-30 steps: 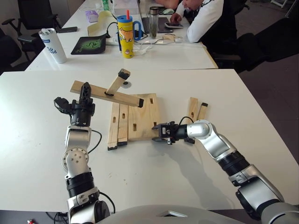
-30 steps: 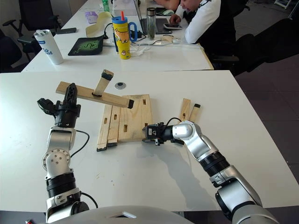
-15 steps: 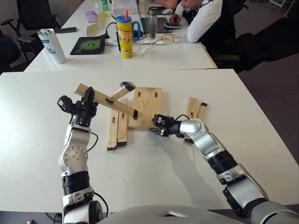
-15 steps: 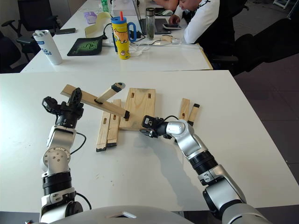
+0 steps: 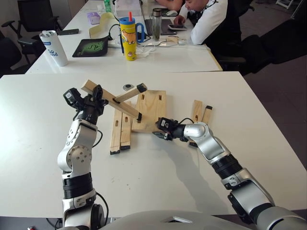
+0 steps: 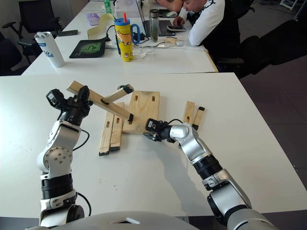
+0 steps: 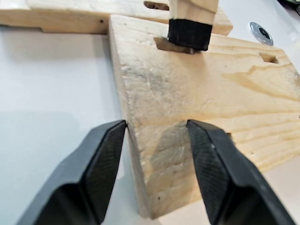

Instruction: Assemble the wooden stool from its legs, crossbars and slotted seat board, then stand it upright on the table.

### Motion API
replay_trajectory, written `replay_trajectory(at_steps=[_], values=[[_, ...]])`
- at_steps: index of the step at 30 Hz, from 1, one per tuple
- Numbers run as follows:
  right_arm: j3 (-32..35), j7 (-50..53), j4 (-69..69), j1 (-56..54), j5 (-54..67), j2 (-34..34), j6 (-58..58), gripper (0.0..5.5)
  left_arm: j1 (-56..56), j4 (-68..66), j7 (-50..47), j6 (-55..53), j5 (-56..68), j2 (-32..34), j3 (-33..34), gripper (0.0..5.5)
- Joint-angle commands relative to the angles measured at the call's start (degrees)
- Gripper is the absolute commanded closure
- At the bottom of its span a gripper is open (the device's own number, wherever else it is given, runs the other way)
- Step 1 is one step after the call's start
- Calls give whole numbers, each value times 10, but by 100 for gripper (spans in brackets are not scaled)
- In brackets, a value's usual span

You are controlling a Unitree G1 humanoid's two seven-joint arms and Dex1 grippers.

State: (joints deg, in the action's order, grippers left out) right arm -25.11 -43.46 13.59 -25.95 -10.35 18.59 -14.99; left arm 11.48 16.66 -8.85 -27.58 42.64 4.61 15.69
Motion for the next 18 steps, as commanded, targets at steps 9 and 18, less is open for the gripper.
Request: replay_trajectory(at_steps=[9, 18], values=[[-6, 3, 23, 23, -11, 9, -26, 310, -85, 35, -9, -52, 0, 13, 11, 446], [4, 8, 20, 32, -4, 10, -29, 310, -39, -4, 9, -52, 99, 20, 74, 446]])
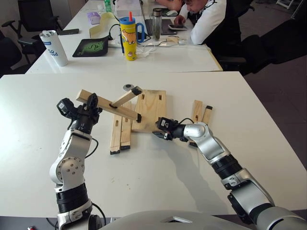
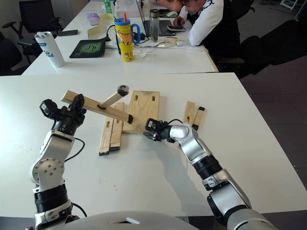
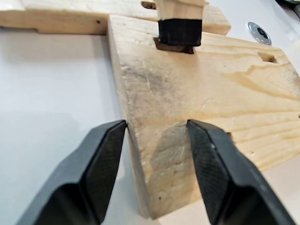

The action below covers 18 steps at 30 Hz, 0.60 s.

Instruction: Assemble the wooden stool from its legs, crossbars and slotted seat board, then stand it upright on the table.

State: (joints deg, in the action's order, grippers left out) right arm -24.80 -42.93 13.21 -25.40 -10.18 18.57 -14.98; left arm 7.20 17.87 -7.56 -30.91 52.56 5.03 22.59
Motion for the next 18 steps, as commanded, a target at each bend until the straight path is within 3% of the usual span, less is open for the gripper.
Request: replay_trajectory(at_steps=[1, 10, 18], values=[[1, 3, 24, 27, -6, 11, -29, 310, 4, -17, -3, -24, 0, 19, 2, 446], [3, 4, 20, 33, -7, 10, -30, 310, 3, -30, 13, -31, 2, 30, 0, 446], [1, 4, 11, 38, -9, 9, -34, 310, 10, -19, -5, -33, -115, 68, -76, 446]])
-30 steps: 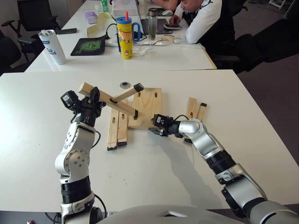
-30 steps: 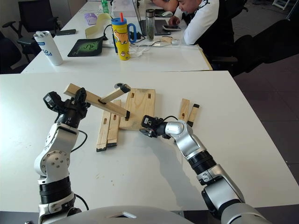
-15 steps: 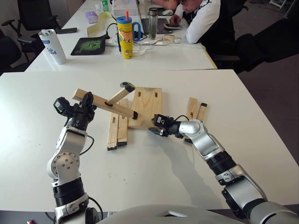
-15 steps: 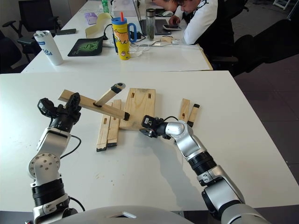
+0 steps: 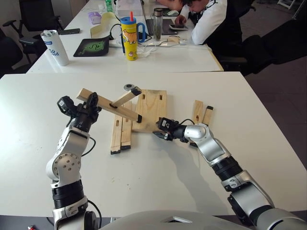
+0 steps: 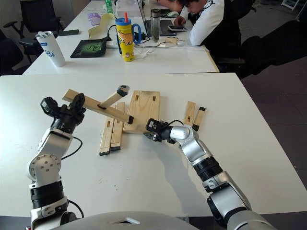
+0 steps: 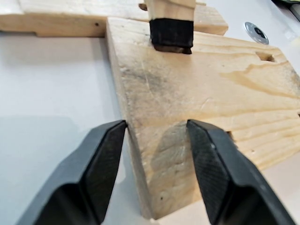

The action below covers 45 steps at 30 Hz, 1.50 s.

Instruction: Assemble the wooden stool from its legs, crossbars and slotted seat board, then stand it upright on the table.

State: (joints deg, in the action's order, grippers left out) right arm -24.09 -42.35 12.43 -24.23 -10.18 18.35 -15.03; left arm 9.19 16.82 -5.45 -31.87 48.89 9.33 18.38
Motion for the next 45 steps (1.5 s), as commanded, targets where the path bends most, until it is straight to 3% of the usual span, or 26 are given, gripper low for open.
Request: replay_trajectory(at_steps=[1, 18, 29, 40, 45], values=[[-7, -1, 17, 27, -9, 11, -34, 310, -7, -6, -30, -26, -92, 30, -44, 446], [-12, 11, 18, 23, -13, 9, -32, 310, 10, 115, -133, -154, -167, 17, -125, 446], [-16, 15, 22, 17, -17, 9, -23, 310, 49, 92, -116, -148, -241, 1, -183, 446], [-20, 19, 21, 21, -13, 3, -17, 310, 36, 32, -40, -110, -301, -3, -251, 446], [-19, 21, 15, 27, -11, 2, -17, 310, 31, 28, -23, -103, -319, -8, -254, 446]])
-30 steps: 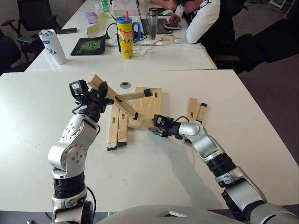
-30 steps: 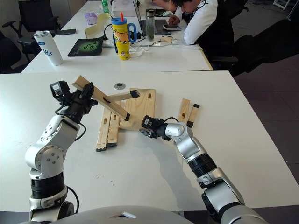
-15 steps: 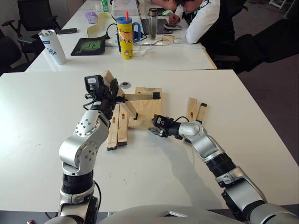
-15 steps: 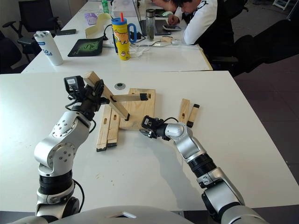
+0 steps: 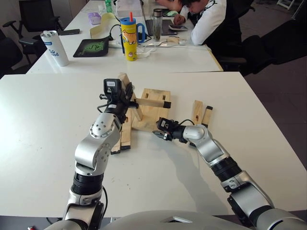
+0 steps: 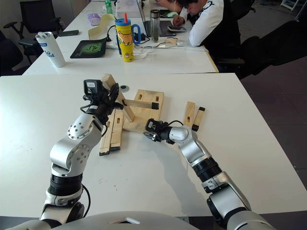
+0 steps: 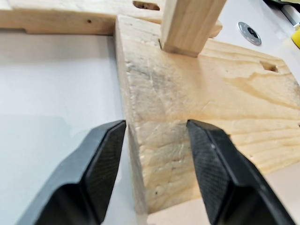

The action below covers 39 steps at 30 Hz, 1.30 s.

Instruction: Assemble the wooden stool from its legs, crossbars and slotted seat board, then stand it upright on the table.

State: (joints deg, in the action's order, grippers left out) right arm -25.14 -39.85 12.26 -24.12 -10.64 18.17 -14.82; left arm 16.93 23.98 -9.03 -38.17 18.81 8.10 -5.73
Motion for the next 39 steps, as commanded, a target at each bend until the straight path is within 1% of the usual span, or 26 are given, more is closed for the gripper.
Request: replay_trajectory(at_steps=[1, 7, 10, 14, 20, 21, 22, 28, 31, 36, 39], values=[[-8, -4, 16, 26, -6, 4, -19, 310, -49, -46, 17, -37, -20, 5, -9, 446], [-8, 1, 15, 27, -6, 2, -18, 310, -88, -69, 52, -17, -30, 28, 18, 446], [-7, 1, 18, 25, -5, 3, -17, 310, -93, -59, 64, -14, -40, 34, 15, 446], [-7, 0, 23, 22, -6, 4, -14, 310, -77, -38, 75, -16, -47, 45, 8, 446], [-6, 0, 29, 20, -8, 5, -11, 310, -34, 0, 81, -3, -38, 49, 41, 446], [-6, -1, 30, 19, -8, 5, -11, 310, -31, 5, 80, 0, -36, 47, 49, 409], [-5, -1, 30, 19, -8, 5, -11, 310, -27, 11, 77, 3, -37, 45, 56, 391], [-4, -2, 31, 20, -7, 6, -13, 310, 9, 57, 66, 82, -46, 22, 93, 295], [-4, -4, 31, 19, -7, 6, -14, 310, 20, 69, 64, 93, -46, 15, 98, 249], [2, 3, 32, 18, -6, 5, -7, 310, 23, 68, 65, 110, -35, 7, 132, 249], [30, 19, 27, 12, 19, -11, 10, 310, 11, 53, 66, 102, -12, 6, 174, 249]])
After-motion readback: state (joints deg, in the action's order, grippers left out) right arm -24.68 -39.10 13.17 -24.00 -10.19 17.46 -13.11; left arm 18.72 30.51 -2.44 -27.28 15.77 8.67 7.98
